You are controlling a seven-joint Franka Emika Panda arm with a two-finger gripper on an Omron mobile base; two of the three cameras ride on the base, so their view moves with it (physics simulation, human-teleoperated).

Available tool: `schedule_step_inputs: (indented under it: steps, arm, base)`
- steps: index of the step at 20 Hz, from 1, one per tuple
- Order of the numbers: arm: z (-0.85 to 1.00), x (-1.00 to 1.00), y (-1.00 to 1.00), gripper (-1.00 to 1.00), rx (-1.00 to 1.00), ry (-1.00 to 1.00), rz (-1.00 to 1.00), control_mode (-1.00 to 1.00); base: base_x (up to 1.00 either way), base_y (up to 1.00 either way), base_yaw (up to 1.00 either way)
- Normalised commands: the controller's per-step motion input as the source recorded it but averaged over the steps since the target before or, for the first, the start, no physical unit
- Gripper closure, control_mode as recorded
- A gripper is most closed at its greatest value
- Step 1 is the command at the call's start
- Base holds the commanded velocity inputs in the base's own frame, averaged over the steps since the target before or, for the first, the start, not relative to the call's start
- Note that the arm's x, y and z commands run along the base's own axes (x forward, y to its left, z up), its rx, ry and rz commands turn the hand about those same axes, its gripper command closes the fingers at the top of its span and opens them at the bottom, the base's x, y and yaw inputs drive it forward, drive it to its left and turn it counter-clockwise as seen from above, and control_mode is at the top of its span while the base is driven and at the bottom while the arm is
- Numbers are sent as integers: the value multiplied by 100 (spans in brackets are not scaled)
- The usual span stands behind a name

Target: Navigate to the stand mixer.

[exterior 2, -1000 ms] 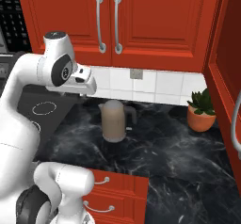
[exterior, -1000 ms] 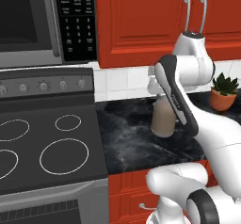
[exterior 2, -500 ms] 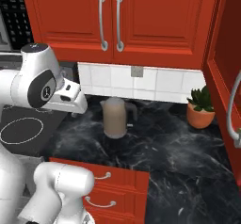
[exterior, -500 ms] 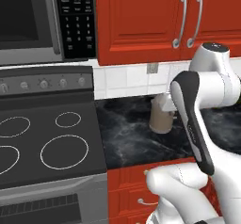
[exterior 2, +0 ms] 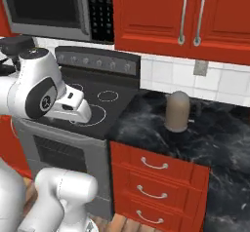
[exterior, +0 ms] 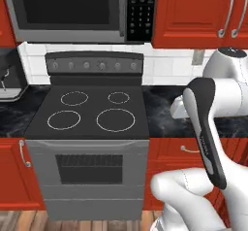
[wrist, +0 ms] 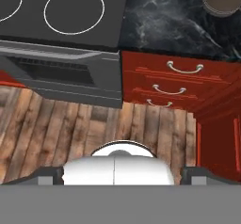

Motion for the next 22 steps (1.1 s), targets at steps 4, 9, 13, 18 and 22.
schedule_step_inputs:
  steps: [4,9,13,18,22]
  arm:
    - [0,0,0,-100,0,0,0,100]
    - [0,0,0,-100,0,0,0,100]
    - [0,0,0,-100,0,0,0,100]
    - [0,0,0,-100,0,0,0,100]
    - [0,0,0,-100,0,0,0,100]
  base:
    - [-29,74,90]
    - [-23,57,95]
    - [-22,45,98]
    - [-21,33,100]
    - [-19,31,100]
